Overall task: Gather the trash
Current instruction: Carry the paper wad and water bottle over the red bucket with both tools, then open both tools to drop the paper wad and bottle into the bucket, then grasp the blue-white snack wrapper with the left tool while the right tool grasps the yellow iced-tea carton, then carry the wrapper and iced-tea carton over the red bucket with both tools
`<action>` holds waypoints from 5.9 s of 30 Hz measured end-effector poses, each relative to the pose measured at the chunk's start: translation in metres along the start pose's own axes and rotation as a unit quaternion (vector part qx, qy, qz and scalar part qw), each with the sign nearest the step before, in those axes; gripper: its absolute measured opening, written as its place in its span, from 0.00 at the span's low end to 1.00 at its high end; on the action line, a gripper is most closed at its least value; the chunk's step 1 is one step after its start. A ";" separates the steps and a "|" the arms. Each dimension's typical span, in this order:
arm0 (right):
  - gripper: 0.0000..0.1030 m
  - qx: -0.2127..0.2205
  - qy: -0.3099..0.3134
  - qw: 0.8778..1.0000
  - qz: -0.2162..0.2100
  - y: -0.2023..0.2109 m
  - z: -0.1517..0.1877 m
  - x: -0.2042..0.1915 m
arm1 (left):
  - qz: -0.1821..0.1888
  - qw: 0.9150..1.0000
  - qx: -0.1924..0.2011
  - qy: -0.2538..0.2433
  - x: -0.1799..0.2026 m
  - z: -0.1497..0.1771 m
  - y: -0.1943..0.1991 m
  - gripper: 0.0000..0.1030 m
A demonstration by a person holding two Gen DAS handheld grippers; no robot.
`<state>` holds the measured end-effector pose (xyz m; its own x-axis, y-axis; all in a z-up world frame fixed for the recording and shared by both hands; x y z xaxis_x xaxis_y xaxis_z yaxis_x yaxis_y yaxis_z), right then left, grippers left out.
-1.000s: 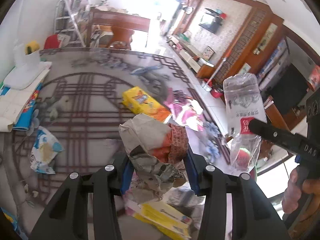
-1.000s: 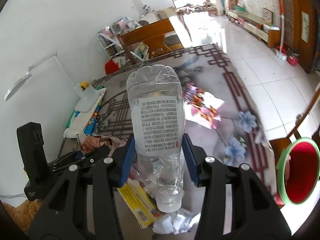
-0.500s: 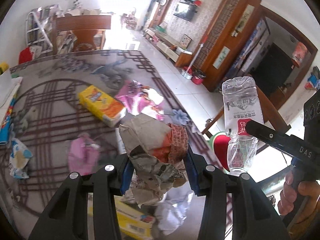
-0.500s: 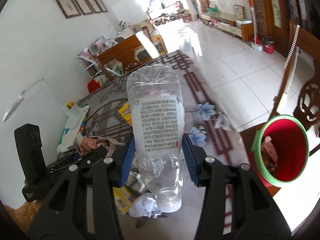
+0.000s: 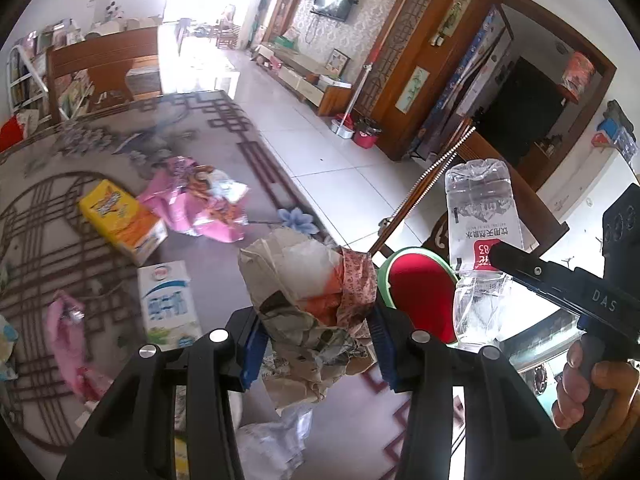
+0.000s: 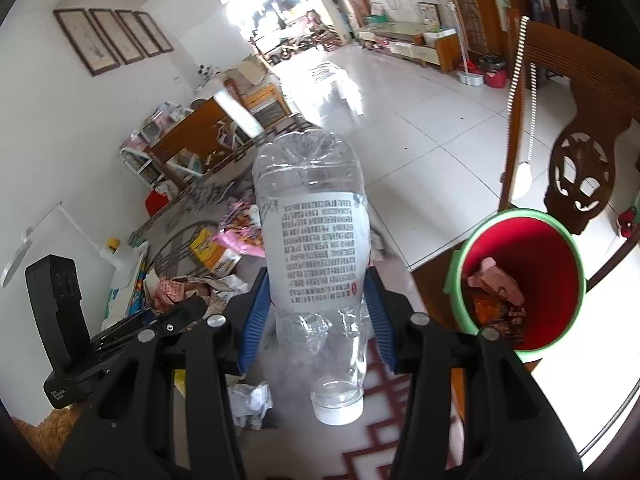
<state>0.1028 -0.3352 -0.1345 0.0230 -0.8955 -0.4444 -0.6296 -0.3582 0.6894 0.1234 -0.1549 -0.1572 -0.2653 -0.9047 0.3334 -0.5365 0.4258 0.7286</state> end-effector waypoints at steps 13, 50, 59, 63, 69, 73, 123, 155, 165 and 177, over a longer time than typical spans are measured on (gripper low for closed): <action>0.45 0.005 -0.045 0.999 0.030 0.014 -0.020 0.081 | 0.026 0.999 -0.026 -0.021 0.065 -0.015 -0.060 0.42; 0.57 0.000 -0.141 0.988 0.068 0.031 -0.042 0.235 | 0.087 0.990 -0.101 -0.050 0.203 -0.018 -0.175 0.73; 0.57 0.000 -0.125 0.990 0.062 0.027 -0.036 0.201 | 0.084 0.993 -0.074 -0.047 0.178 -0.020 -0.141 0.73; 0.57 -0.005 -0.110 0.992 0.055 0.019 -0.028 0.169 | 0.079 0.994 -0.057 -0.041 0.153 -0.018 -0.116 0.73; 0.57 -0.024 -0.079 0.996 0.036 -0.004 -0.010 0.106 | 0.051 0.998 -0.035 -0.008 0.088 -0.006 -0.068 0.73; 0.57 -0.037 -0.055 0.998 0.018 -0.019 0.005 0.060 | 0.021 0.999 -0.022 0.024 0.033 0.004 -0.035 0.73; 0.65 -0.192 0.206 0.959 -0.026 -0.215 0.037 -0.219 | -0.220 0.953 -0.021 0.209 -0.377 0.095 0.060 0.23; 0.59 -0.306 0.373 0.876 -0.005 -0.333 0.072 -0.260 | -0.194 0.949 -0.029 0.248 -0.367 0.097 0.056 0.31; 0.71 -0.310 0.354 0.882 -0.005 -0.332 0.082 -0.255 | -0.202 0.949 -0.030 0.242 -0.367 0.098 0.053 0.56; 0.59 -0.230 0.354 0.906 -0.034 -0.289 0.058 -0.281 | -0.201 0.952 -0.020 0.230 -0.359 0.094 0.058 0.19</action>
<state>0.2333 0.0350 -0.2421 0.6446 -0.7537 -0.1283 -0.2212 -0.3445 0.9124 0.1127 0.1957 -0.2910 0.3392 -0.9088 0.2429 -0.4873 0.0511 0.8717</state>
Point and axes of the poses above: each gripper's, at about its wrist camera, not at the fingertips, and y roughly against the way its jaws point, x to its right, z to its underside, the point moved 10 cm from there along -y, roughly the way its jaws point, and after that the axes turned 1 degree about -x, right-handed, at the moved point
